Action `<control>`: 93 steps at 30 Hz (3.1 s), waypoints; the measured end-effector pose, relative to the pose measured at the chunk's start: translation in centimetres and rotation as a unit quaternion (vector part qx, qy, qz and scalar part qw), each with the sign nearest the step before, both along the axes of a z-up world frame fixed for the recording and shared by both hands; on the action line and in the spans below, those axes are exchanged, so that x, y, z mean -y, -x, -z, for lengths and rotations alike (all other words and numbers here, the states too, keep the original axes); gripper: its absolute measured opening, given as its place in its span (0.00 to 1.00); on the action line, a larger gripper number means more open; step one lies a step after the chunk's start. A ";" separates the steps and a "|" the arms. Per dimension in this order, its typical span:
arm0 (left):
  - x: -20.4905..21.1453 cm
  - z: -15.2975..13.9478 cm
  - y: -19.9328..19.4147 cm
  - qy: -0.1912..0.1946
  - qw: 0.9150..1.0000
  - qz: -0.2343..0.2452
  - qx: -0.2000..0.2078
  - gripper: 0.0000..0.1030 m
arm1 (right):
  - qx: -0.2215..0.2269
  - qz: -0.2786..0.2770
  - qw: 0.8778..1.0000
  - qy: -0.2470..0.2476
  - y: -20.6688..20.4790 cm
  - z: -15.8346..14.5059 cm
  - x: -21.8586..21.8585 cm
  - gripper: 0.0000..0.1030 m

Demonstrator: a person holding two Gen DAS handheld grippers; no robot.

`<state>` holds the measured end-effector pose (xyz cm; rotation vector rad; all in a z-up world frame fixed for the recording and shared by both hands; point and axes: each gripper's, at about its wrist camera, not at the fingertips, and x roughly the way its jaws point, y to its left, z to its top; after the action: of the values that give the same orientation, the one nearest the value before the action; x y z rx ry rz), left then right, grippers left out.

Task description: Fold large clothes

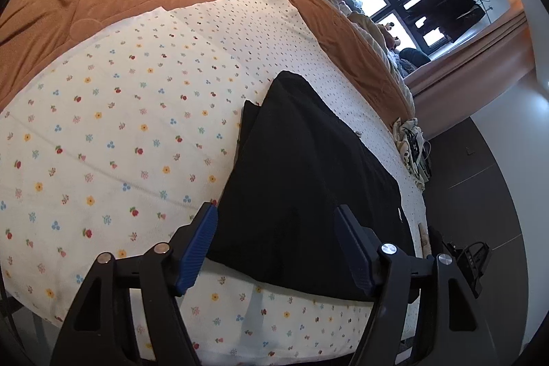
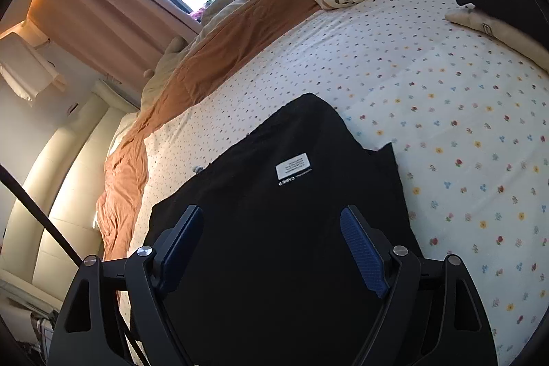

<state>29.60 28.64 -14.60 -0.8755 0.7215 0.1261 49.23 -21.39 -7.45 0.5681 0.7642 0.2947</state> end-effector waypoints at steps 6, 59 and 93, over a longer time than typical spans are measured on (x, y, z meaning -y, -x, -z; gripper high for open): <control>0.7 0.1 0.8 0.006 1.000 0.008 0.005 0.67 | -0.013 -0.005 1.000 0.003 4.4 0.2 2.6 0.75; 0.0 4.6 -1.2 -0.017 0.996 0.056 -0.074 0.07 | -0.053 -0.018 0.998 0.005 8.8 4.8 7.5 0.00; -1.2 4.0 4.0 0.070 0.997 0.015 0.010 0.90 | 0.043 -0.099 0.984 0.144 14.1 -5.9 -6.7 0.88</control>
<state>25.63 29.84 -18.64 -0.9977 0.7303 0.0394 35.17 -14.71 -1.51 0.2049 0.7636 0.3819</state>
